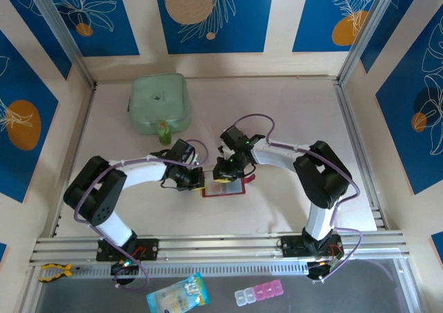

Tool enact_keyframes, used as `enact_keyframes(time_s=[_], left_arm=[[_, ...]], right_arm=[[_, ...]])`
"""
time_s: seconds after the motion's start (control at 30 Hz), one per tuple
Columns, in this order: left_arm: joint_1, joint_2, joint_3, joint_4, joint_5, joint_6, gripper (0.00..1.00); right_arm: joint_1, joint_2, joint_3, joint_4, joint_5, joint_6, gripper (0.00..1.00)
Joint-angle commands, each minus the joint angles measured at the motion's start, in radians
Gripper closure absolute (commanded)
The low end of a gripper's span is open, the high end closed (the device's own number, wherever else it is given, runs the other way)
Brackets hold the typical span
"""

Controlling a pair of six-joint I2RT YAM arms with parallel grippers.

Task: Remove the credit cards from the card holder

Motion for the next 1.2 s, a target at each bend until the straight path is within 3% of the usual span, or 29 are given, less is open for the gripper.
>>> enact_keyframes(time_s=[0.0,0.27,0.7,1.17], left_arm=[[0.010,0.010,-0.019,-0.002,-0.006,0.010,0.99],[0.010,0.011,-0.019,-0.003,-0.006,0.012,0.99],[0.012,0.016,-0.018,-0.013,-0.009,0.016,0.99],[0.013,-0.044,0.032,-0.060,-0.031,0.018,0.95]], right_arm=[[0.009,0.023,0.025,0.005,-0.029,0.019,0.81],[0.012,0.067,0.031,0.012,-0.047,0.018,0.82],[-0.013,0.055,0.022,-0.091,0.055,-0.030,0.82],[-0.096,0.035,-0.122,0.106,-0.174,-0.100,0.83]])
